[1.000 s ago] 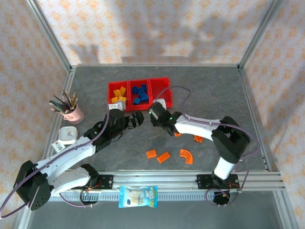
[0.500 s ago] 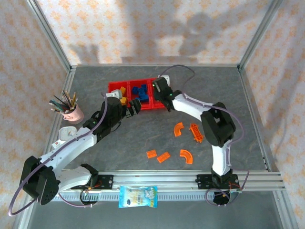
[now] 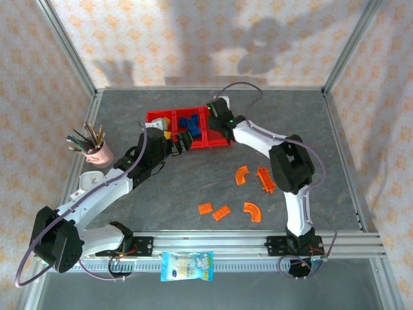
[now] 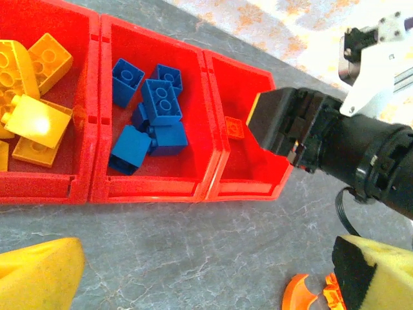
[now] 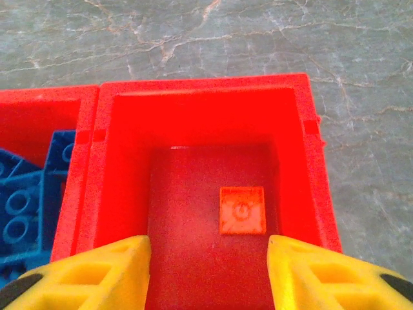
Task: Sort the legos into containers by color
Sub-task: Place the lego in the container, then pick up the lego from the center of the table.
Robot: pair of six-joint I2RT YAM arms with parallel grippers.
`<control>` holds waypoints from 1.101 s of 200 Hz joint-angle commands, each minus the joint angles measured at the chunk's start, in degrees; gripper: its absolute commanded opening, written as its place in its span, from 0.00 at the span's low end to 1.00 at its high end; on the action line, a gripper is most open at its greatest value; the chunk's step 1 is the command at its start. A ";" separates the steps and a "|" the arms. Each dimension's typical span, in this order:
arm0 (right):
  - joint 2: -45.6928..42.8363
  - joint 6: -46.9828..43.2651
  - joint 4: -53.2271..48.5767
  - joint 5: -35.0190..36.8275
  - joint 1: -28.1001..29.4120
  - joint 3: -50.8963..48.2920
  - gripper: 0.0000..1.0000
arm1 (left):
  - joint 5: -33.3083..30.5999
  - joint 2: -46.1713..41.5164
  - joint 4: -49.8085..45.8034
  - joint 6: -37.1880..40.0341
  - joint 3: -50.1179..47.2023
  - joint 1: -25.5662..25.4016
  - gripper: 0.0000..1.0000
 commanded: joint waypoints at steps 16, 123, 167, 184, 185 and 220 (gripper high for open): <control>-11.74 1.75 1.80 -3.27 0.12 -10.21 0.55 | 2.58 -4.23 1.70 0.84 -1.21 0.19 0.99; -31.49 11.36 -1.26 0.00 1.82 -36.31 0.70 | 2.74 -6.76 5.56 -3.34 -9.17 -8.76 0.99; -34.68 15.67 -2.77 2.56 4.82 -42.81 0.75 | 2.18 -4.81 9.17 -5.91 -11.31 -11.36 0.99; -34.64 17.12 -3.54 5.84 6.80 -44.41 0.76 | 1.65 -3.97 10.83 -6.39 -12.10 -12.34 0.99; -34.58 17.19 -3.54 5.89 6.80 -44.50 0.76 | 1.68 -3.91 10.88 -6.42 -12.17 -12.35 0.99; -34.38 21.14 -4.94 6.20 8.36 -46.68 0.78 | 1.82 -1.99 10.58 -6.89 -11.39 -13.02 0.99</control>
